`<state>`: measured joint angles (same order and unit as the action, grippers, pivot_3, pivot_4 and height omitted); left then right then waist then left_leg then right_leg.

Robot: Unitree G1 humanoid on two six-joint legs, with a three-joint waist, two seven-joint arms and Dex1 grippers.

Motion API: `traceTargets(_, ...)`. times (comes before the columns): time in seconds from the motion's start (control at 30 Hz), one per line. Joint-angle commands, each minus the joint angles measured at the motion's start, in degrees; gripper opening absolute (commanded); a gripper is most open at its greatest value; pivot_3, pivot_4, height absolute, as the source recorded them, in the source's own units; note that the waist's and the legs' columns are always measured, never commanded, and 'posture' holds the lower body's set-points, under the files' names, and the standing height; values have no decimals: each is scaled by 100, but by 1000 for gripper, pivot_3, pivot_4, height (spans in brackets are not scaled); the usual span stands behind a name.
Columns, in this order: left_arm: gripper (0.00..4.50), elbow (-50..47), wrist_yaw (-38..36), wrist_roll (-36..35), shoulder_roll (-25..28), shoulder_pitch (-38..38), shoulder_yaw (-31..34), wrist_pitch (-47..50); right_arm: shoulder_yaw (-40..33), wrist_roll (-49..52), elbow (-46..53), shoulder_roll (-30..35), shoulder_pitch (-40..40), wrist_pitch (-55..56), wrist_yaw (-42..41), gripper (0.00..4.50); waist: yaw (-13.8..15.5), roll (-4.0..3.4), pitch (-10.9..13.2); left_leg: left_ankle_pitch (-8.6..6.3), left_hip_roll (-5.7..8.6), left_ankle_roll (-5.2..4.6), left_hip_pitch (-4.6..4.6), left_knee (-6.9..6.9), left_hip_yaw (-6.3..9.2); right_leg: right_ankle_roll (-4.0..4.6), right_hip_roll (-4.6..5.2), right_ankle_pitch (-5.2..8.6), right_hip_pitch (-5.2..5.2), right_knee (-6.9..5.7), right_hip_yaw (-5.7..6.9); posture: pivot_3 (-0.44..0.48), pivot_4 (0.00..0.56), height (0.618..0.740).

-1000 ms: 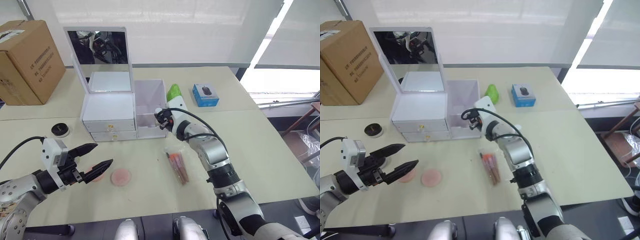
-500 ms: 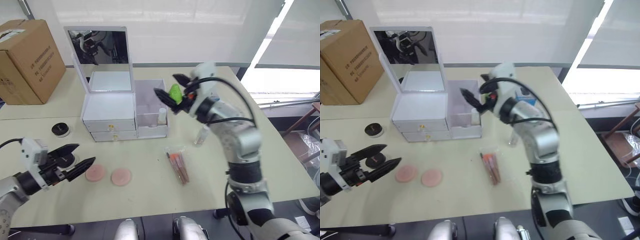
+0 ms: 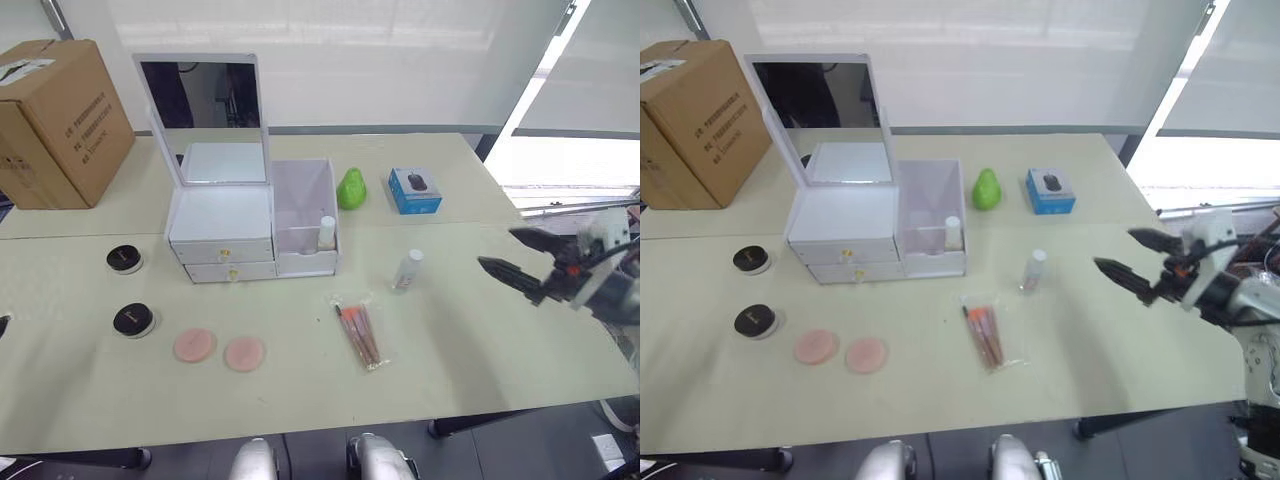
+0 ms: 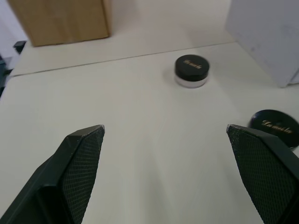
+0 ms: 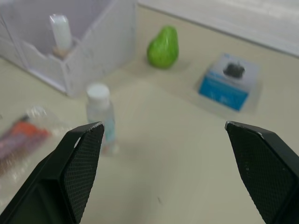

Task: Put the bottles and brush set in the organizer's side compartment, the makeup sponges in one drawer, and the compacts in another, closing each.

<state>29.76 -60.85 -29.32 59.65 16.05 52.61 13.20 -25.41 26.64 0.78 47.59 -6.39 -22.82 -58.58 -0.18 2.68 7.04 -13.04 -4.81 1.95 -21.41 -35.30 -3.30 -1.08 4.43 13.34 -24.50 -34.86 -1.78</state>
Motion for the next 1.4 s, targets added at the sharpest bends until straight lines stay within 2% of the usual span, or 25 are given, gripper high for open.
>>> traceTargets(0.03,4500,266,-78,61,26,-60,47,-277,-74,-53,-131,12,197,446,-156,4491,-6,4,0,-1,0,1,3,9,-1,0,-1,0,-1,0,0,0,150,722)
traceTargets(0.4,4500,89,-89,-38,72,-377,-4,-151,63,69,-142,-166,190,595,-92,4491,-12,19,1,-8,-2,13,11,28,-2,0,2,0,3,0,12,0,150,722)
traceTargets(0.53,4500,-1128,-87,-320,-287,-345,-166,234,130,214,461,-452,20,95,601,4491,-9,22,3,-8,-2,14,12,27,-3,0,5,0,9,0,13,0,150,722)
traceTargets(0.7,4500,-3208,84,-823,-870,-265,-780,889,309,567,2073,-1136,206,-893,1881,4491,18,23,1,-7,-3,15,2,30,-2,1,1,0,25,-9,12,0,150,722)
traceTargets(0.77,4500,-4036,148,-1036,-1046,-358,-1261,1093,672,335,2654,-1545,239,-1311,2729,4491,24,29,-3,-7,-2,14,2,25,0,1,-1,0,27,-11,11,0,150,722)
traceTargets(0.9,4500,-4942,196,-1186,-1221,-400,-1866,1280,1198,-22,3149,-2117,158,-1793,3792,4491,15,32,-4,-6,1,14,-1,16,1,-3,-3,-3,30,-11,3,0,150,722)
traceTargets(1.13,4500,-5860,291,-1295,-1478,-397,-2767,1424,1893,-677,2629,-2723,-297,-1634,4529,4491,-16,24,-1,22,3,-33,0,9,9,-3,-16,-3,31,-11,-11,0,150,722)
traceTargets(1.4,4500,-6241,305,-1292,-1495,-255,-2983,1414,2041,-868,2176,-3156,-658,-1435,4711,4491,-42,22,-1,24,2,-36,0,6,22,-2,-36,-3,32,-12,-31,0,150,722)
